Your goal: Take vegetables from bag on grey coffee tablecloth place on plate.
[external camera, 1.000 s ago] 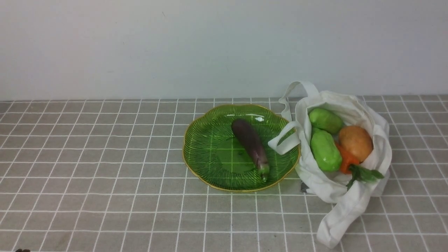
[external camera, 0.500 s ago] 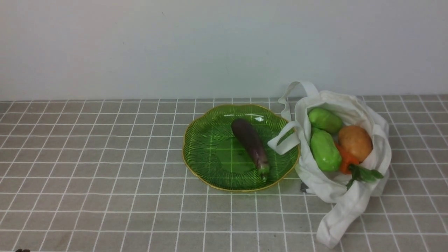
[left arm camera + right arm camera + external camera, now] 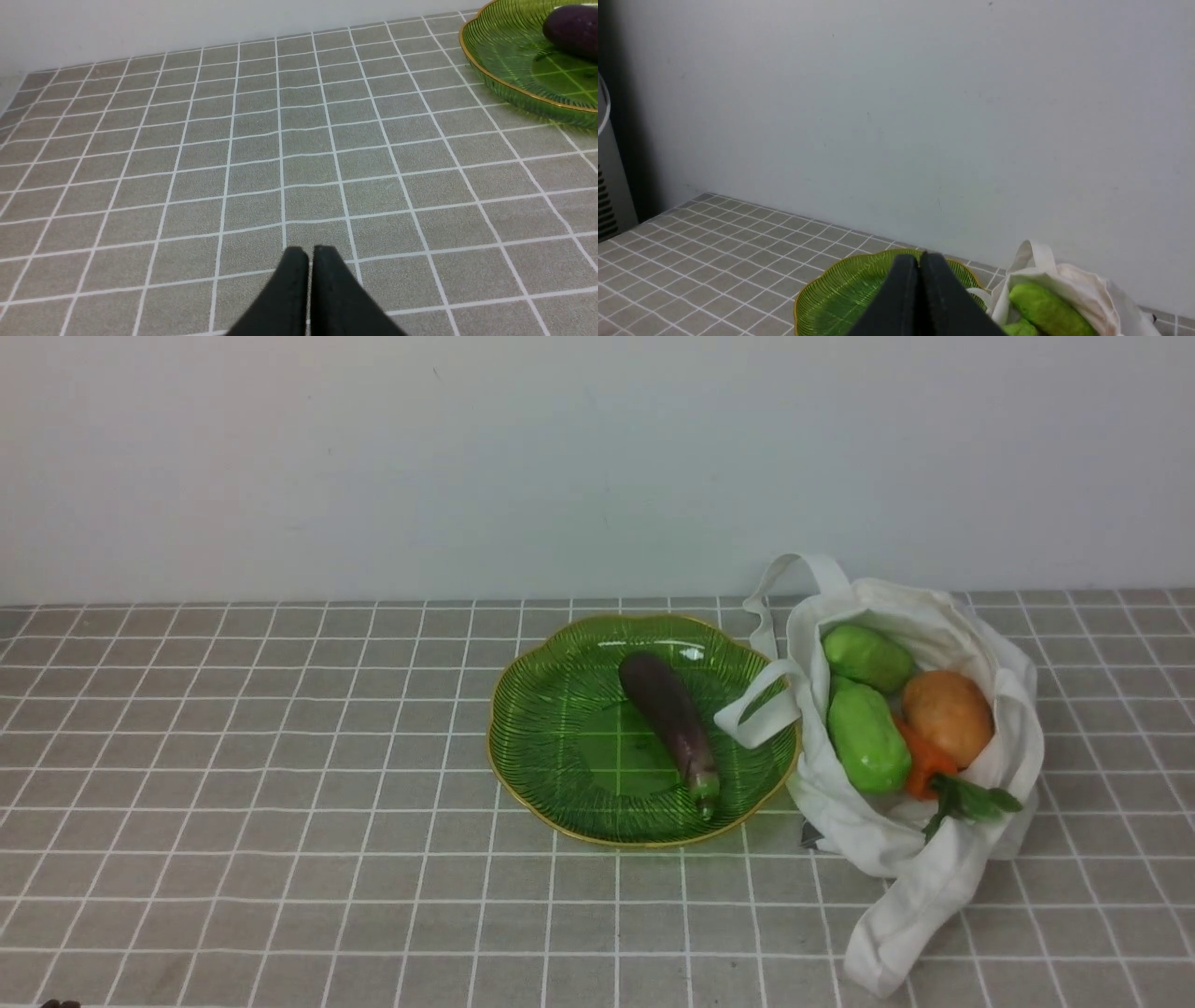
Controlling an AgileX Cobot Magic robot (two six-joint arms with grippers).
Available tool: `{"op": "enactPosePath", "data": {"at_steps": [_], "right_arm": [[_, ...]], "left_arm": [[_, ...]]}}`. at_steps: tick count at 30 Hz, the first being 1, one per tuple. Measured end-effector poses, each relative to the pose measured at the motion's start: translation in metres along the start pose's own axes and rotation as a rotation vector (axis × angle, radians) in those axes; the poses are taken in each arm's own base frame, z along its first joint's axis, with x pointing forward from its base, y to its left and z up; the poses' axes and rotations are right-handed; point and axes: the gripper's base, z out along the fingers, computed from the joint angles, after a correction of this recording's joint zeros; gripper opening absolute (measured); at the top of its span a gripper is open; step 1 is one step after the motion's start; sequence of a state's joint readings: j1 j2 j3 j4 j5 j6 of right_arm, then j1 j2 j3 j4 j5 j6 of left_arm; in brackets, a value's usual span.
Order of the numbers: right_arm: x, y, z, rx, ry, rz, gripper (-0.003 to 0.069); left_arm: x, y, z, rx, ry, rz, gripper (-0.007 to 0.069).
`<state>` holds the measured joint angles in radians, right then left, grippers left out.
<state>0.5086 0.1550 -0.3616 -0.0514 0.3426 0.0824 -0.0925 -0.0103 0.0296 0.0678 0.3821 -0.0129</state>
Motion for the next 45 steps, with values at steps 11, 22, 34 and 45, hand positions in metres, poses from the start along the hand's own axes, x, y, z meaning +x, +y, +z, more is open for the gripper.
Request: {"op": "enactPosePath", "data": {"at_steps": [11, 22, 34, 45], "right_arm": [[0.002, 0.0, 0.0, 0.002, 0.021, 0.0, -0.0015], [0.016, 0.0, 0.004, 0.0, 0.047, -0.001, -0.0015], [0.072, -0.012, -0.001, 0.212, 0.091, 0.023, -0.0015], [0.119, -0.026, -0.008, 0.484, 0.187, 0.107, -0.0015]], "left_arm": [[0.0, 0.0, 0.0, 0.0, 0.0, 0.0, -0.0005], [0.0, 0.0, 0.0, 0.0, 0.0, 0.0, -0.0005], [0.0, 0.0, 0.0, 0.0, 0.0, 0.0, -0.0005], [0.0, 0.0, 0.0, 0.0, 0.0, 0.0, -0.0005]]}}
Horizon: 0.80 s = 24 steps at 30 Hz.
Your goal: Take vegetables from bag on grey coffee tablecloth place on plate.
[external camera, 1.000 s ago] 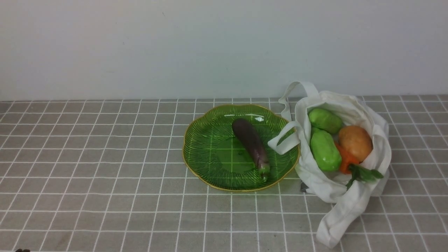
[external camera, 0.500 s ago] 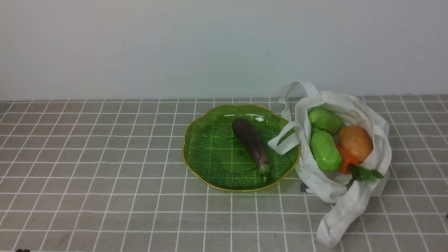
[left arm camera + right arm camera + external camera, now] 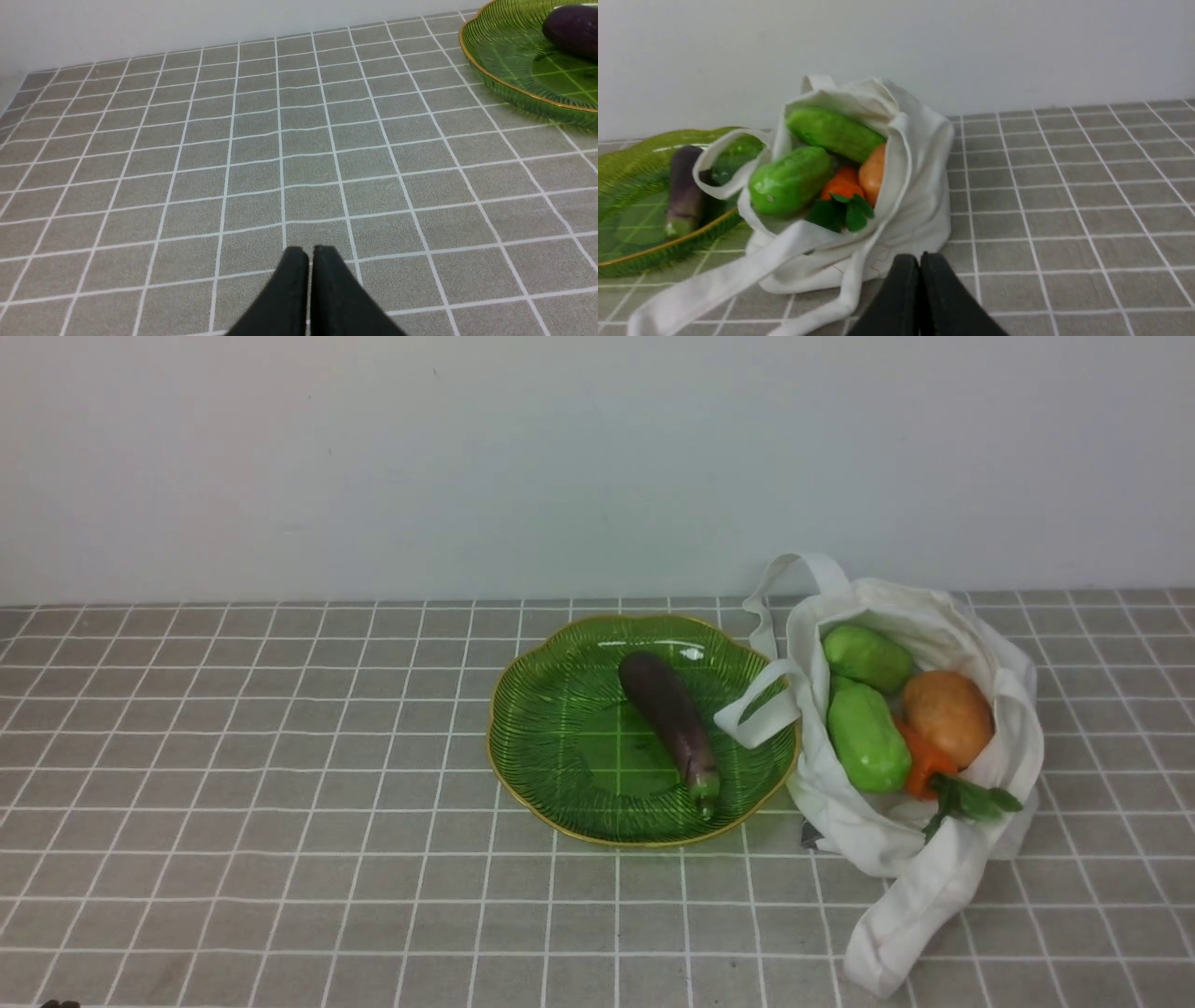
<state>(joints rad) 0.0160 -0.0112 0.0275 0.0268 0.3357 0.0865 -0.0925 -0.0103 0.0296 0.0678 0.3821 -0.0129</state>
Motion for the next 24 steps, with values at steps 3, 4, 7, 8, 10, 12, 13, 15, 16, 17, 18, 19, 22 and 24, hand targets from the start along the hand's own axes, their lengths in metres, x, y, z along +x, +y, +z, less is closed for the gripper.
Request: {"op": "enactPosePath", "data": {"at_steps": [3, 4, 7, 8, 10, 12, 13, 15, 16, 17, 18, 19, 22, 24], "right_arm": [[0.0008, -0.0008, 0.0, 0.013, 0.008, 0.003, -0.0015], [0.0011, -0.0008, 0.0, 0.013, 0.011, 0.003, -0.0015], [0.0015, -0.0007, 0.0, 0.012, 0.016, 0.003, -0.0015], [0.0016, -0.0006, 0.0, 0.009, 0.017, 0.002, -0.0015], [0.0016, -0.0001, 0.0, 0.001, 0.018, 0.001, -0.0015], [0.0018, 0.0018, -0.0001, -0.034, 0.021, -0.009, -0.0015], [0.0018, 0.002, -0.0001, -0.037, 0.022, -0.009, -0.0015], [0.0019, 0.0043, -0.0003, -0.077, 0.025, -0.017, -0.0015], [0.0019, 0.0044, -0.0003, -0.079, 0.025, -0.017, -0.0015], [0.002, 0.0049, -0.0003, -0.089, 0.027, -0.019, -0.0015], [0.002, 0.005, -0.0003, -0.091, 0.027, -0.02, -0.0015], [0.0022, 0.0051, -0.0003, -0.092, 0.029, -0.021, -0.0015], [0.0021, 0.0051, -0.0004, -0.092, 0.03, -0.021, -0.0015], [0.0021, 0.0051, -0.0004, -0.092, 0.03, -0.021, -0.0015]], "left_arm": [[0.0, 0.0, 0.0, 0.0, 0.0, 0.0, -0.0005], [0.0, 0.0, 0.0, 0.0, 0.0, 0.0, -0.0005], [0.0, 0.0, 0.0, 0.0, 0.0, 0.0, -0.0005], [0.0, 0.0, 0.0, 0.0, 0.0, 0.0, -0.0005], [0.0, 0.0, 0.0, 0.0, 0.0, 0.0, -0.0005], [0.0, 0.0, 0.0, 0.0, 0.0, 0.0, -0.0005], [0.0, 0.0, 0.0, 0.0, 0.0, 0.0, -0.0005], [0.0, 0.0, 0.0, 0.0, 0.0, 0.0, -0.0005], [0.0, 0.0, 0.0, 0.0, 0.0, 0.0, -0.0005], [0.0, 0.0, 0.0, 0.0, 0.0, 0.0, -0.0005], [0.0, 0.0, 0.0, 0.0, 0.0, 0.0, -0.0005], [0.0, 0.0, 0.0, 0.0, 0.0, 0.0, -0.0005], [0.0, 0.0, 0.0, 0.0, 0.0, 0.0, -0.0005], [0.0, 0.0, 0.0, 0.0, 0.0, 0.0, -0.0005]]}}
